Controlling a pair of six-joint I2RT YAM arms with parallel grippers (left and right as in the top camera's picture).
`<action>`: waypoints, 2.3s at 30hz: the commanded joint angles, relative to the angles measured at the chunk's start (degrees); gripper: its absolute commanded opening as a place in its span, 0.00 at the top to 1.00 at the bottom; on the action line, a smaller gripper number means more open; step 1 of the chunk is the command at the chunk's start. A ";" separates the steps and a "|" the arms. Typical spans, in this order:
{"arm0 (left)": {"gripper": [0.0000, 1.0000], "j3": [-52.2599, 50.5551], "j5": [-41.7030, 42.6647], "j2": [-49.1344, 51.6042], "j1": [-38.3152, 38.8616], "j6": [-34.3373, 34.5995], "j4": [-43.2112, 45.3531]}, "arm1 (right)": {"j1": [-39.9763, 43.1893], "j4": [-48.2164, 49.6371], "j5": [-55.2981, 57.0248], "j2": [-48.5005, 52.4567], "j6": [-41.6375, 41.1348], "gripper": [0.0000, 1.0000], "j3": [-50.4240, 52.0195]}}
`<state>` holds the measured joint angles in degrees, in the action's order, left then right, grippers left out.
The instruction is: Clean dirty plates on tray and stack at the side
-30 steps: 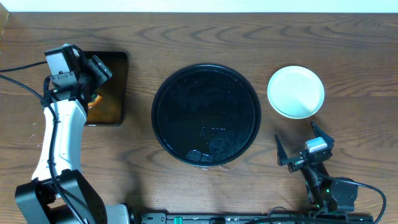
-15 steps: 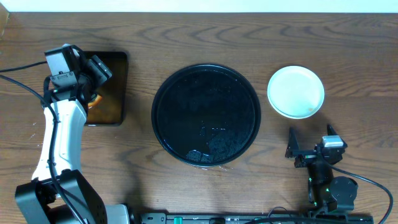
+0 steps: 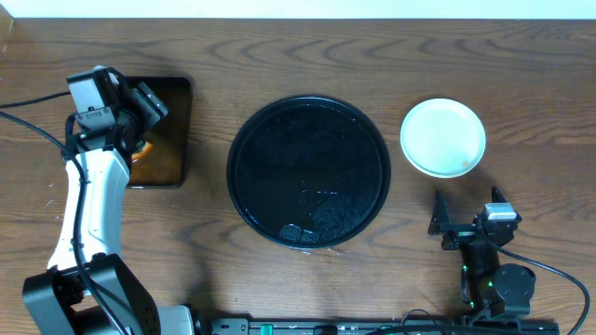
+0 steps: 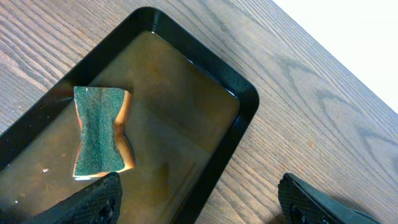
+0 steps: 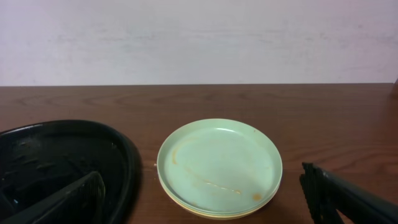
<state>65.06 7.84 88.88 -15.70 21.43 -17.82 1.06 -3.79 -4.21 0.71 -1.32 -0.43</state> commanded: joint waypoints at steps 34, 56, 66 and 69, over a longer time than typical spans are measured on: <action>0.19 -13.68 -10.97 -13.20 0.35 -5.86 -11.74 | 1.53 -0.28 0.74 -0.37 -0.98 0.01 0.07; 0.19 -59.52 -2.71 -53.66 0.68 -19.10 13.27 | 1.53 -0.28 0.74 -0.37 -0.98 0.01 0.07; 0.19 -64.83 -6.34 -67.52 7.78 -21.77 14.03 | 1.53 -0.28 0.74 -0.37 -0.98 0.01 0.07; 0.19 -64.83 -6.34 -71.19 8.20 -20.28 13.84 | 1.53 -0.28 0.74 -0.35 -0.98 0.01 0.07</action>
<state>1.91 2.98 20.14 -7.88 0.99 -3.09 1.06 -3.81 -3.92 0.62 -1.54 -0.40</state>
